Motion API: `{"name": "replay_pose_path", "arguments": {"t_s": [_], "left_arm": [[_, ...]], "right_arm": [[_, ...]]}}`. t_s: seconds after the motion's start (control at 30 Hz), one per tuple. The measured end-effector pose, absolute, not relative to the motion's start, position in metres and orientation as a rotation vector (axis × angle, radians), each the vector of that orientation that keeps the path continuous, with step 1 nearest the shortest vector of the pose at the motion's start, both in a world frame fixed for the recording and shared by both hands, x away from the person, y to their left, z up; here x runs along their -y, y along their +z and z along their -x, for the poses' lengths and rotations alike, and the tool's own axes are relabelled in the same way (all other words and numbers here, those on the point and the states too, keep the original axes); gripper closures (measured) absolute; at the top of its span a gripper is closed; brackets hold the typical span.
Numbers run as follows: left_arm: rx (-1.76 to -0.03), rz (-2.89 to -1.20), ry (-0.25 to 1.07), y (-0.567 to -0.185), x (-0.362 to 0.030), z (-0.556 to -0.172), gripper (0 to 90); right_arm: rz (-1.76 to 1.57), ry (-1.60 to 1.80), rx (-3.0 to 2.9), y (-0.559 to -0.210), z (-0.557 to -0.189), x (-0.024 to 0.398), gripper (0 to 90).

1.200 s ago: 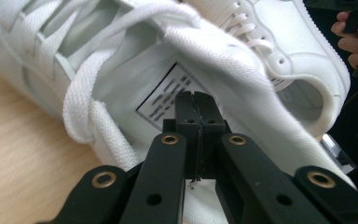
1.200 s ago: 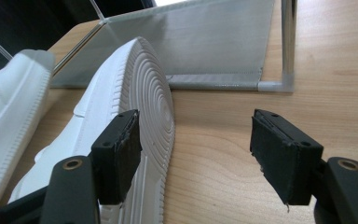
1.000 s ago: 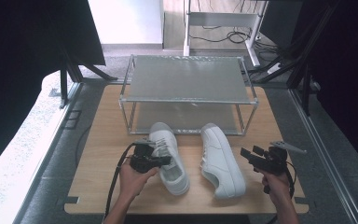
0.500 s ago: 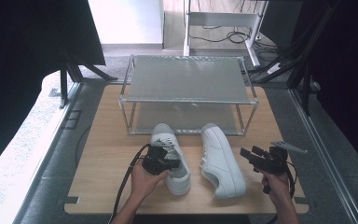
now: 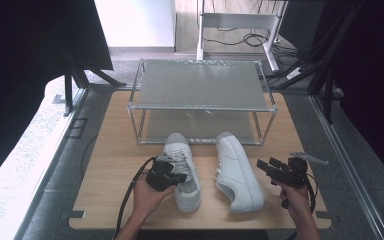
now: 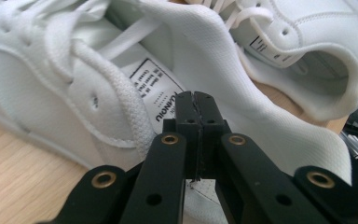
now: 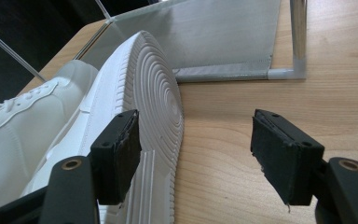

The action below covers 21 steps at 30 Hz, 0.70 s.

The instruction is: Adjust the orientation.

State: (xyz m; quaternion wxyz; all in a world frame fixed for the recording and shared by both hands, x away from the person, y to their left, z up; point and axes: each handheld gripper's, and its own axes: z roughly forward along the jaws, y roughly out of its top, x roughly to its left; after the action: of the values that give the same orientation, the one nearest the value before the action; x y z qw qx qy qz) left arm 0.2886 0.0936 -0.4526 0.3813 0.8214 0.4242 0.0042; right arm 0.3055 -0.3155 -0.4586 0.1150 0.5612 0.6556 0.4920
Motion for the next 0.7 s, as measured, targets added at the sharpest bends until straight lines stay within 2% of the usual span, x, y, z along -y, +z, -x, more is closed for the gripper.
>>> {"name": "replay_pose_path", "arguments": {"t_s": [0.1, 0.33, 0.5, 0.53, 0.57, 0.6, 0.7], "left_arm": [[-1.095, -2.124, 0.068, -0.451, -0.101, -0.284, 90.0], [-1.153, -2.095, 0.119, -0.450, -0.127, -0.280, 90.0], [-1.141, -2.072, 0.121, -0.448, -0.129, -0.277, 90.0], [-1.116, -2.059, 0.126, -0.444, -0.127, -0.275, 86.5], [-1.071, -2.014, 0.141, -0.438, -0.125, -0.271, 74.0], [-1.071, -2.014, 0.141, -0.438, -0.125, -0.271, 73.1], [-1.008, -1.947, 0.181, -0.422, -0.125, -0.268, 62.4]], "right_arm": [[-1.648, 1.432, -1.919, -0.459, -0.305, 0.316, 33.8], [-1.647, 1.427, -1.916, -0.459, -0.305, 0.316, 33.8], [-1.615, 1.441, -1.902, -0.457, -0.303, 0.314, 34.8], [-1.611, 1.439, -1.907, -0.457, -0.303, 0.314, 34.9], [-1.591, 1.430, -1.919, -0.457, -0.302, 0.313, 35.2], [-1.591, 1.430, -1.919, -0.457, -0.302, 0.313, 35.2], [-1.568, 1.420, -1.919, -0.455, -0.301, 0.311, 35.6]]}}
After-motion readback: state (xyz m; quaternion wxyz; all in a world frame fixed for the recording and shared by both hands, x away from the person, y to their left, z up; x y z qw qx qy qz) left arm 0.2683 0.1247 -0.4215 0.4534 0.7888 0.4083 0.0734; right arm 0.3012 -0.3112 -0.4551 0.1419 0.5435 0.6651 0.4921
